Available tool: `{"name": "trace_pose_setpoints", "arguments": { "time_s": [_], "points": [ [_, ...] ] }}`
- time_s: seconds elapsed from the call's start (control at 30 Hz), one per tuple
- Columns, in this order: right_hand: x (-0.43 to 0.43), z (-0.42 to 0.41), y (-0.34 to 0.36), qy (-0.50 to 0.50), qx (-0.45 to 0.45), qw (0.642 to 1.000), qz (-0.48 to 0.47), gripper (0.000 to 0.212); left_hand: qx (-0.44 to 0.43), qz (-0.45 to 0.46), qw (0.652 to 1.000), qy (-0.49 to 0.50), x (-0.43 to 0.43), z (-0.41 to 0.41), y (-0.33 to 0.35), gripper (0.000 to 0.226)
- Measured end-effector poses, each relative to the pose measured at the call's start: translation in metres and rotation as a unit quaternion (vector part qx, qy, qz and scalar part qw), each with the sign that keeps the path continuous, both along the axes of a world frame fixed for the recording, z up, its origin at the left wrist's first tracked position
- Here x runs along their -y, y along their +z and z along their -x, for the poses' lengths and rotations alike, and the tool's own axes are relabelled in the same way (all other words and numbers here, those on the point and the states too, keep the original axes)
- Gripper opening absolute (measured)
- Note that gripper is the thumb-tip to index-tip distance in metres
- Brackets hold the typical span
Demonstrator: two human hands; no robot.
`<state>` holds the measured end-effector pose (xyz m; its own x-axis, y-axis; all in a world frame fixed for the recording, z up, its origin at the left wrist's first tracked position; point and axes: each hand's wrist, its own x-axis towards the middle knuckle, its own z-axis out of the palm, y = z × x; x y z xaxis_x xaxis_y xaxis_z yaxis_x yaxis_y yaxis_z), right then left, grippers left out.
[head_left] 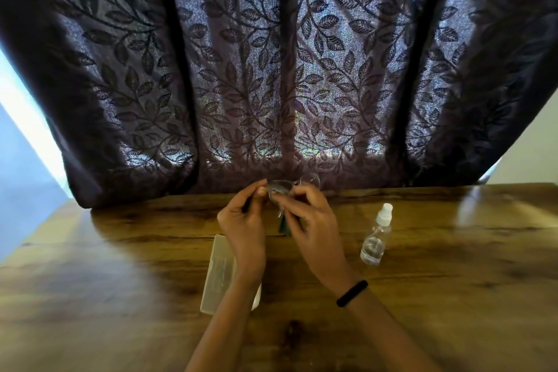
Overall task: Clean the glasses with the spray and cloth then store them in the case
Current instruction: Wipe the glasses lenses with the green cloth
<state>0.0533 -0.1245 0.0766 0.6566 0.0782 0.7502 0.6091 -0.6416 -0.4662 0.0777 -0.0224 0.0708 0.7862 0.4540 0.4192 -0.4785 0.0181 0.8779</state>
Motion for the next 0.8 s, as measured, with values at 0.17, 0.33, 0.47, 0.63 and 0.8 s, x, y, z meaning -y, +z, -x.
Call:
{"name": "trace_pose_setpoints", "arguments": {
  "time_s": [0.17, 0.33, 0.47, 0.63, 0.8],
  "points": [
    [0.014, 0.002, -0.012, -0.015, -0.011, 1.000, 0.008, 0.031, -0.008, 0.053, 0.998, -0.016, -0.001, -0.004, 0.004, 0.035],
    [0.022, -0.006, -0.007, -0.041, -0.017, 0.998, -0.036, 0.025, -0.017, 0.079, 0.996, -0.049, 0.001, -0.002, 0.004, 0.032],
    [0.015, -0.007, -0.003, -0.035, -0.010, 0.999, -0.011, 0.028, -0.026, 0.068, 0.996, -0.051, 0.003, 0.000, 0.005, 0.034],
    [0.000, -0.003, -0.005, -0.013, 0.030, 0.999, 0.008, 0.030, -0.021, 0.026, 0.999, -0.035, 0.004, 0.004, 0.006, 0.030],
    [0.007, -0.015, -0.005, -0.040, 0.005, 0.997, -0.061, 0.027, -0.014, 0.040, 0.998, -0.040, 0.005, 0.005, 0.008, 0.030]
  ]
}}
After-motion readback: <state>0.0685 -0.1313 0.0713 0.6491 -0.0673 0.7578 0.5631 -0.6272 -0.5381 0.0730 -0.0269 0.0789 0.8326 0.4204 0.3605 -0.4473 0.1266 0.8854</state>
